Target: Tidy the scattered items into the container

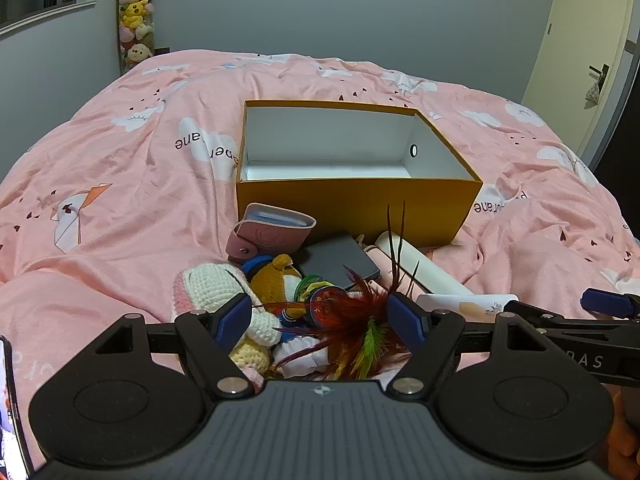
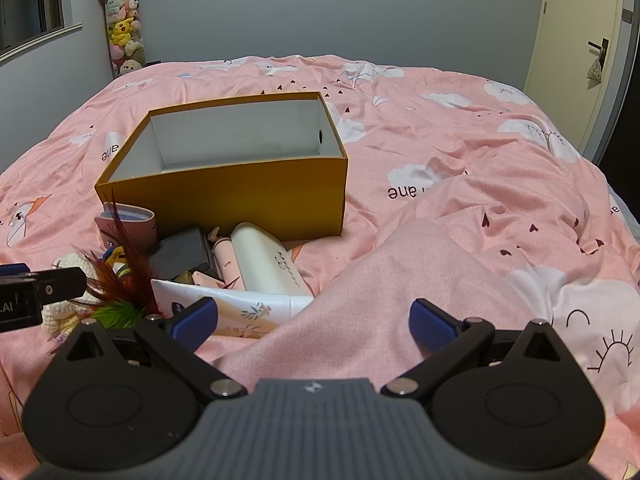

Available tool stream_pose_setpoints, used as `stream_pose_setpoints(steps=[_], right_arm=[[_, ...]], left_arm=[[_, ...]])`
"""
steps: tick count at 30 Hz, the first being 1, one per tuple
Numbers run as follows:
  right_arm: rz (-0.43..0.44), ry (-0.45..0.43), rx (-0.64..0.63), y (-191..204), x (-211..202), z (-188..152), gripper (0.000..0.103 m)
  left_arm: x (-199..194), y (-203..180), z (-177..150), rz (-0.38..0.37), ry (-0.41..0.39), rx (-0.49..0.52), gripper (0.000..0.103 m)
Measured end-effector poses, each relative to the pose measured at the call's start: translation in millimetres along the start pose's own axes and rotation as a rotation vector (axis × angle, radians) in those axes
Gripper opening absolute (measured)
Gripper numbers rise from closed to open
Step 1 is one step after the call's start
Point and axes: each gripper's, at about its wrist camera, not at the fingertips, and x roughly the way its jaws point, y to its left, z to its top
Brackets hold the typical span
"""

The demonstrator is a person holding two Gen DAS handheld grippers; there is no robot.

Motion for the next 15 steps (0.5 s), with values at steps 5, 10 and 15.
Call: stream_pose_setpoints(steps=[5, 10, 15], right_arm=[[0.001, 0.001, 0.0, 0.0, 0.1, -0.1, 0.103], [0.003, 0.001, 0.0, -0.2, 0.5, -0.1, 0.103], [0.004, 0.002, 0.0, -0.5, 0.8, -0.2, 0.103]], left_arm=[[0.3, -0.4, 0.0, 0.001, -0.002, 0.001, 0.089], [0.6, -0.5, 0.0, 0.004, -0.001, 0.002, 0.089], [0.8, 0.0, -0.5, 0.006, -0.001, 0.004, 0.089]])
